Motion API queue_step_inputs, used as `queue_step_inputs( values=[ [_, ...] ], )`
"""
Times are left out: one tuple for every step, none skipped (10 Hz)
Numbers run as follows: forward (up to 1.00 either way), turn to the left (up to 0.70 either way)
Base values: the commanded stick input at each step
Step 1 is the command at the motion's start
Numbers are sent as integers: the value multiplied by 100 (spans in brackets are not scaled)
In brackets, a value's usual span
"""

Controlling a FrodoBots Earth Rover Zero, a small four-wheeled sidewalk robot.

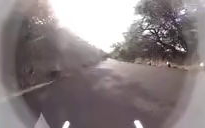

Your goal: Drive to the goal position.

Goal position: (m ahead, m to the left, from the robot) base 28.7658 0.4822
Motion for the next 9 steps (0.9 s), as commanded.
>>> queue_step_inputs(
  values=[
    [50, 0],
    [50, 0],
    [50, 0],
    [50, 0],
    [50, 0],
    [50, 0],
    [50, 0],
    [50, 0],
    [50, 0]
  ],
)
